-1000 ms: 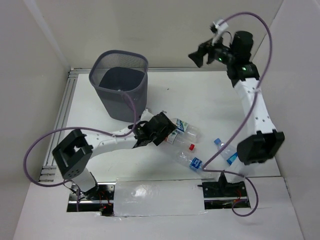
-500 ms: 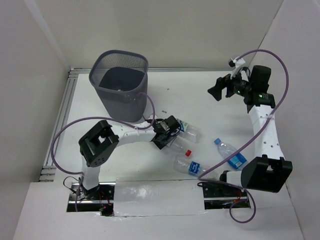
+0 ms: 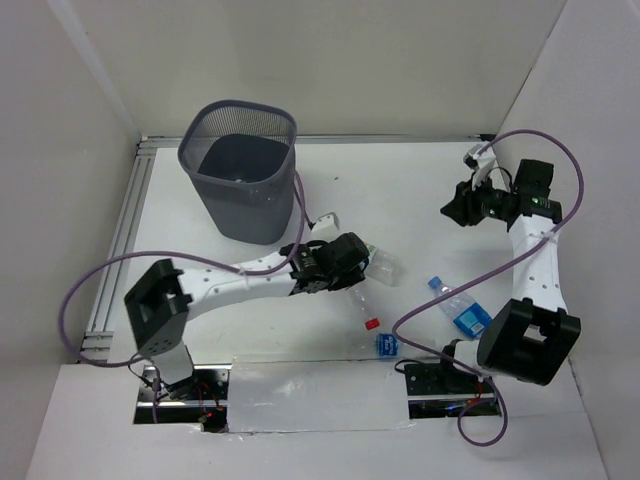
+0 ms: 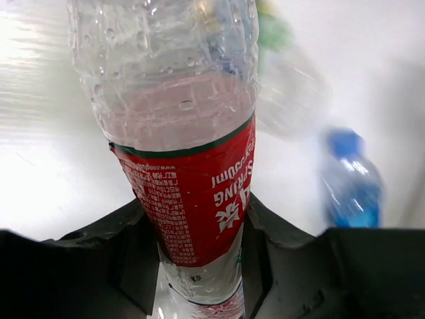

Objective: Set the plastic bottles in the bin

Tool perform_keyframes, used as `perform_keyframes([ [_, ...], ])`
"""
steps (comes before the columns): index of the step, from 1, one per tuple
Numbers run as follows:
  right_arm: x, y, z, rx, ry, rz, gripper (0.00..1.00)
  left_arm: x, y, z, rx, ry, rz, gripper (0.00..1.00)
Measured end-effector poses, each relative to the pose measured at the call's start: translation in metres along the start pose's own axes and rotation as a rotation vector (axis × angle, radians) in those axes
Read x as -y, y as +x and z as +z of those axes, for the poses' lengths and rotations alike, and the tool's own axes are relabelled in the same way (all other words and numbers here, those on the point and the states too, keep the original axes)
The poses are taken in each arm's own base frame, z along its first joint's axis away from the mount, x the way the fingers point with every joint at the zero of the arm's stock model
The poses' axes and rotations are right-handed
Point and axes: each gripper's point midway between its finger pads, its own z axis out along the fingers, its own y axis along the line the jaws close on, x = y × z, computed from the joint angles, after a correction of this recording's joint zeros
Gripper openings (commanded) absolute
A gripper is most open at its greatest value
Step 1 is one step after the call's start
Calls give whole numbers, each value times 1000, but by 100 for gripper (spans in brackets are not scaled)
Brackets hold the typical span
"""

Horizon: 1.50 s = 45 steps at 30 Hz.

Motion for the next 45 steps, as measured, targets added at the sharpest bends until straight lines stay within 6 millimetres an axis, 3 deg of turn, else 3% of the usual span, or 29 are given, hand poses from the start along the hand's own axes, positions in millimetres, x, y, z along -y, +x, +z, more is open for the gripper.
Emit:
perform_keyframes([
  [3,-13,23,4,-28,-51,-8,41,33,-12,-53,32,149,97,10],
  [5,-20,37,7,-42,-82,-10,56,58,-30,-87,77,249,140,10],
  [7,-25,47,9,-50,-103,-19,77,84,-57,-118,159,333,193,10],
  [11,-39,58,18,-66,-157,-82,96,122,-127,-165,371,425,282,10],
  [12,-45,58,22,-70,-177,-99,96,125,-148,-172,427,426,288,10],
  [13,-52,58,26,-77,-197,-125,100,120,-200,-183,535,394,287,10],
  [14,-59,59,31,-83,-220,-142,100,120,-206,-184,547,391,284,10],
  [16,-74,60,40,-96,-252,-182,100,97,-271,-190,668,312,253,10],
  [19,-97,61,49,-117,-281,-221,100,43,-358,-197,820,151,188,13],
  [22,-112,52,57,-108,-298,-247,100,-12,-410,-201,897,16,113,19],
  [24,-117,49,62,-105,-302,-248,100,-36,-430,-204,922,-29,79,21],
  [26,-123,47,67,-111,-307,-245,100,-49,-441,-205,933,-48,58,24],
  [30,-132,42,78,-117,-301,-273,100,-63,-445,-190,909,-76,55,81],
  [31,-130,41,80,-115,-287,-276,100,-67,-443,-182,892,-91,59,100],
  [35,-138,54,103,-177,-299,-307,100,-83,-430,-147,810,-149,75,100],
  [38,-139,71,118,-239,-296,-316,100,-84,-419,-137,765,-172,121,100],
  [40,-139,81,128,-277,-290,-325,100,-68,-409,-144,762,-146,185,100],
  [42,-139,93,139,-318,-289,-324,100,-34,-385,-156,749,-59,298,100],
  [44,-140,107,150,-363,-290,-314,100,7,-343,-176,729,94,429,100],
  [45,-139,115,156,-386,-285,-308,100,26,-310,-185,704,194,507,100],
])
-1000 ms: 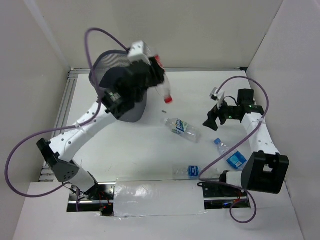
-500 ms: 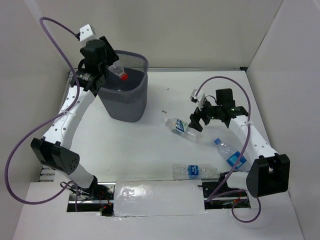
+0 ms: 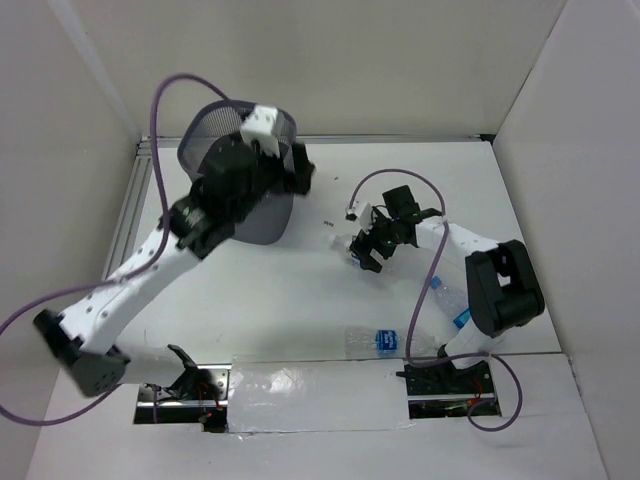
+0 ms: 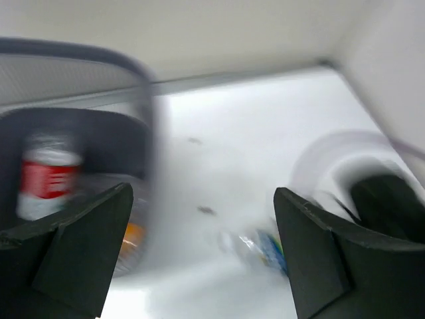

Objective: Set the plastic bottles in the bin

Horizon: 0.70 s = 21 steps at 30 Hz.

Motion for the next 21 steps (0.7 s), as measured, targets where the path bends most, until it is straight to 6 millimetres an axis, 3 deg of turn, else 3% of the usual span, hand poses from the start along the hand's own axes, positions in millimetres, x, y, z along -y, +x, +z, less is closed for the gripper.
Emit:
perform_keyframes([
  [3,-2,14,16,-59,-6,18,90,59,34,-66,-21,278,69,98],
  [6,-1,17,19,-77,5,17,51,60,83,-104,-74,385,84,95],
  [7,0,16,20,-76,12,16,25,57,100,-111,-90,399,73,95],
  [8,1,14,19,-71,11,18,17,51,123,-116,-117,406,72,94],
  [11,8,4,11,-56,8,35,13,46,193,-138,-211,465,99,94],
  [13,20,-16,-2,-21,15,43,13,53,230,-158,-276,536,144,94],
  [15,42,-60,-24,64,52,26,13,66,247,-173,-310,602,182,95],
  [16,55,-91,-40,122,79,15,15,75,250,-178,-314,634,196,95],
  [19,94,-215,-113,395,215,-87,18,100,267,-184,-346,698,256,95],
  [21,96,-292,-170,594,288,-176,19,111,283,-184,-377,718,289,95],
])
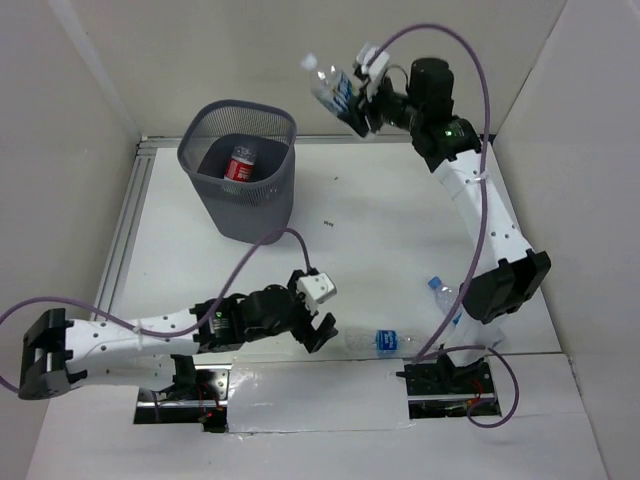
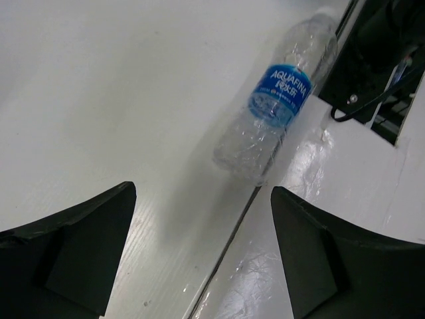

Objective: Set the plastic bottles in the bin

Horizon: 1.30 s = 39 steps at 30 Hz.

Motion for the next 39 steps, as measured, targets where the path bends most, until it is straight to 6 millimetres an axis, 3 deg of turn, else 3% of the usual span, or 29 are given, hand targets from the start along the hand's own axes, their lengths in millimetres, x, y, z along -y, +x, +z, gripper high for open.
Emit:
perform_keyframes([
  [2,5,-74,-5,172,20,-65,21,5,12,8,-37,10,28,95],
  [4,-6,-136,0,325,-6,-102,21,9,15,12,-38,20,34,95],
  [6,-21,-183,15,459,-55,-121,27,12,14,15,-29,29,36,95],
  [7,-28,-195,25,507,-79,-119,30,14,14,17,-24,34,39,95],
  [9,-52,-195,59,541,-154,-74,37,18,16,20,-26,44,51,95],
  [11,-79,-176,96,519,-229,-9,45,20,19,23,-34,49,73,95],
  [12,-93,-156,120,482,-266,34,49,21,20,24,-37,50,81,95],
  [15,-131,-102,171,373,-346,125,75,21,20,27,-34,51,101,96],
  [16,-139,-88,181,344,-364,146,94,21,20,27,-32,50,106,96],
  [17,-148,-76,190,316,-381,170,100,20,20,28,-30,48,106,98],
  [20,-159,-67,196,289,-400,188,100,20,22,34,-35,47,127,99],
  [22,-151,-78,187,306,-385,182,100,22,24,41,-51,50,140,99],
  [25,-121,-96,161,325,-323,176,100,29,22,55,-62,68,170,100],
  [29,-42,-98,96,295,-166,168,100,43,19,73,-67,115,220,100],
  [32,23,-68,32,210,-24,170,100,53,24,85,-87,161,269,100],
  [34,61,-31,-18,122,69,185,100,59,28,94,-103,190,298,98],
  [36,77,11,-58,26,120,205,100,64,35,102,-128,217,323,97],
  [39,71,81,-109,-133,146,247,100,70,52,119,-181,245,364,88],
])
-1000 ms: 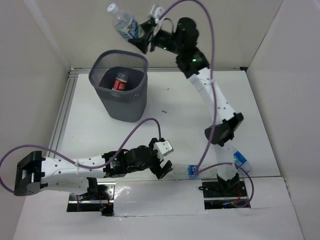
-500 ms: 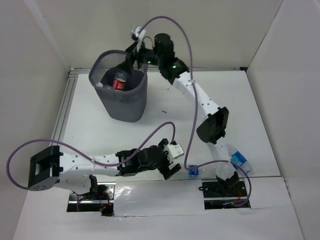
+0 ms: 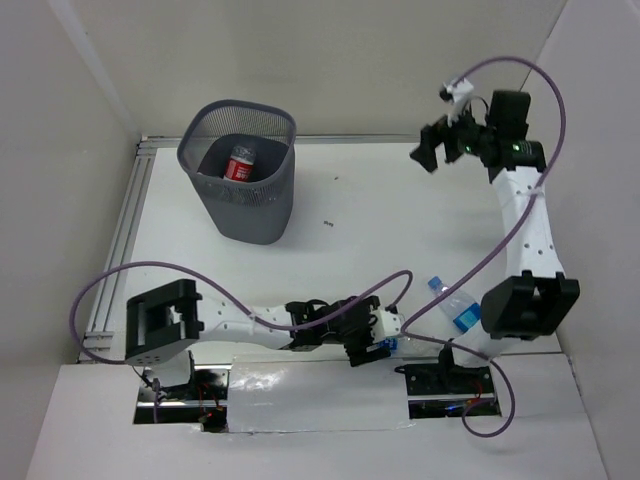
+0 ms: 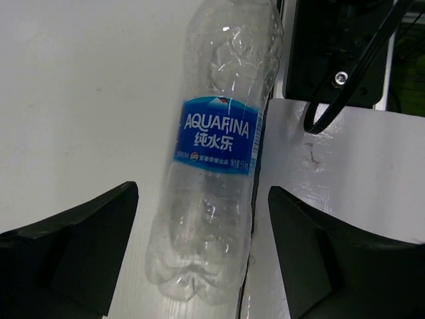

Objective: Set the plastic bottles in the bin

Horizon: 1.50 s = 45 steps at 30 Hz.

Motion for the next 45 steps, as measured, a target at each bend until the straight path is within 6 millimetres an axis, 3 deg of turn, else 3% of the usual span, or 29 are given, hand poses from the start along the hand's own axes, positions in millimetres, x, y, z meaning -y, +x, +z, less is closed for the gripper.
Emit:
perform_keyframes([
  [2,-5,45,-23,-95,1,27,100,2,11,13,-41,13,21,77],
  [3,-9,63,-33,-133,3,39,100,2,17,18,-64,20,28,63],
  [4,-13,84,-46,-176,7,62,100,3,24,22,-86,25,35,55],
  [5,-16,97,-57,-205,13,78,100,3,20,25,-80,29,49,41],
  [6,-17,104,-64,-221,18,86,100,3,17,27,-78,27,47,40],
  [7,-15,111,-73,-234,34,96,100,3,16,28,-78,28,49,11],
  [8,-14,116,-79,-245,44,104,100,2,17,29,-85,26,54,4],
  [11,-9,132,-95,-272,77,125,100,-3,18,29,-92,-4,53,0],
  [14,-11,156,-106,-309,91,155,93,-16,20,21,-115,-66,44,0],
  [15,-13,164,-110,-322,93,164,90,-25,20,15,-122,-94,34,0],
  [16,-16,172,-114,-333,94,170,80,-37,23,5,-145,-130,6,0],
  [17,-19,179,-119,-348,93,181,80,-54,14,-6,-118,-166,-20,0],
  [19,-26,191,-129,-364,88,180,71,-96,-3,-37,-66,-256,-95,0],
  [20,-29,194,-132,-367,84,180,56,-122,-14,-58,-24,-313,-138,0],
  [21,-32,197,-135,-368,81,175,50,-148,-30,-84,35,-376,-173,0],
  [23,-42,201,-137,-362,61,169,47,-191,-67,-138,161,-504,-214,0],
  [27,-60,212,-135,-358,8,194,47,-223,-158,-228,446,-622,-207,0],
  [29,-65,218,-133,-360,-9,208,56,-232,-187,-267,564,-662,-210,0],
  [31,-69,223,-133,-365,-26,206,76,-248,-197,-304,647,-740,-225,0],
  [33,-74,232,-133,-382,-48,184,86,-270,-192,-334,688,-855,-264,1],
  [36,-79,243,-134,-405,-64,172,90,-307,-169,-369,689,-1046,-331,0],
  [39,-89,260,-137,-448,-86,169,94,-346,-131,-397,647,-1227,-403,8],
  [42,-92,269,-141,-483,-90,161,95,-380,-93,-415,585,-1376,-471,42],
  [45,-89,274,-145,-518,-71,150,96,-397,-72,-406,524,-1426,-498,90],
])
